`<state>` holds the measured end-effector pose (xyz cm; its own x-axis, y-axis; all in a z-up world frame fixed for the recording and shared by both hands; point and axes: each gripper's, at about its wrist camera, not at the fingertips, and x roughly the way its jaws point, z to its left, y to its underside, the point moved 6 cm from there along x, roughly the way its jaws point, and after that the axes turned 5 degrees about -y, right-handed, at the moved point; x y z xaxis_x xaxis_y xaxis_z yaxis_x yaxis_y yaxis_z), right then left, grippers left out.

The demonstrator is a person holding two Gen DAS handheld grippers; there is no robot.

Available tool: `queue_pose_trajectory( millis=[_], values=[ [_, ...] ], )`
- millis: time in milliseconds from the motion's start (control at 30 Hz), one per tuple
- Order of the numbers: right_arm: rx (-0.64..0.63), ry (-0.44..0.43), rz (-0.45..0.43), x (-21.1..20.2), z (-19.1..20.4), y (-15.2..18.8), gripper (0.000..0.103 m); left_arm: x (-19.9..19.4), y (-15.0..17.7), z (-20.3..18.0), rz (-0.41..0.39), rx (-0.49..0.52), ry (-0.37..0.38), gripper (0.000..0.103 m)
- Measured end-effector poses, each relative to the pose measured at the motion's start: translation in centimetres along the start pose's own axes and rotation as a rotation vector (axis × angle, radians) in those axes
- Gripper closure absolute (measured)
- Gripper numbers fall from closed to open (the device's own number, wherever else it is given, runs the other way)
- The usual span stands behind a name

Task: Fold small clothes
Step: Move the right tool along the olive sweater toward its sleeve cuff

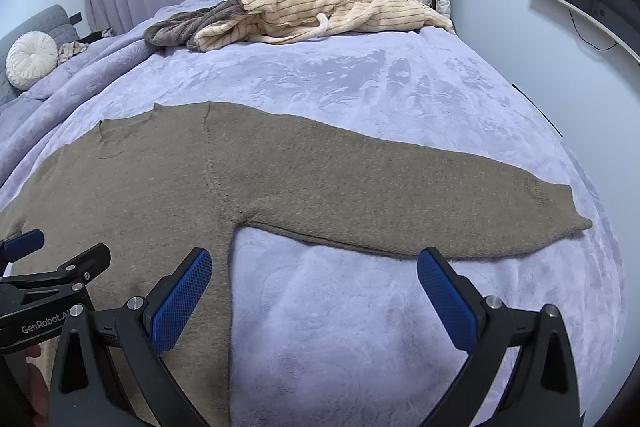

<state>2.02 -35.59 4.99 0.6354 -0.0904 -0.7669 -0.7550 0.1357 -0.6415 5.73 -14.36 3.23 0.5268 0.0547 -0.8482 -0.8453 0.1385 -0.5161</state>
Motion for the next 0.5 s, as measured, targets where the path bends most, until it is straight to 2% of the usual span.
queue_pose_trajectory(
  millis=[500],
  values=[
    [0.097,0.093,-0.026,-0.3,-8.2,-1.1,0.001,-0.1,-2.8,-6.7,-0.007,0.056,0.031,0.0]
  ],
)
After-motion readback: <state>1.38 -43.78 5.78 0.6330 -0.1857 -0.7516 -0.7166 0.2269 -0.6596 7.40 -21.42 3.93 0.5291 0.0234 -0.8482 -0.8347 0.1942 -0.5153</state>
